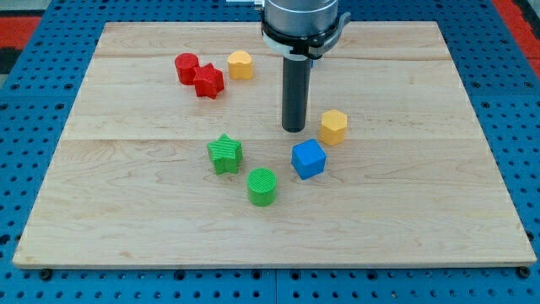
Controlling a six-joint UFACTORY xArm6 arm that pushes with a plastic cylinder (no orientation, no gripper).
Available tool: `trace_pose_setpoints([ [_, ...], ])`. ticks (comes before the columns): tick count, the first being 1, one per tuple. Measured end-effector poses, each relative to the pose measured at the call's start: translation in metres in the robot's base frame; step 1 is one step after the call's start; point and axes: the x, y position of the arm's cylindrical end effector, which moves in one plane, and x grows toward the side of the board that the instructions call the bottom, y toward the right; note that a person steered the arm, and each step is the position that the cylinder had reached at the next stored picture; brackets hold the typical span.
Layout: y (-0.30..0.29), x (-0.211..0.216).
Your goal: Place arm on left side of yellow hexagon
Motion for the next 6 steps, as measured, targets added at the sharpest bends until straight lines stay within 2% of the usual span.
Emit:
trace_pose_setpoints([
  [6,0.029,0.000],
])
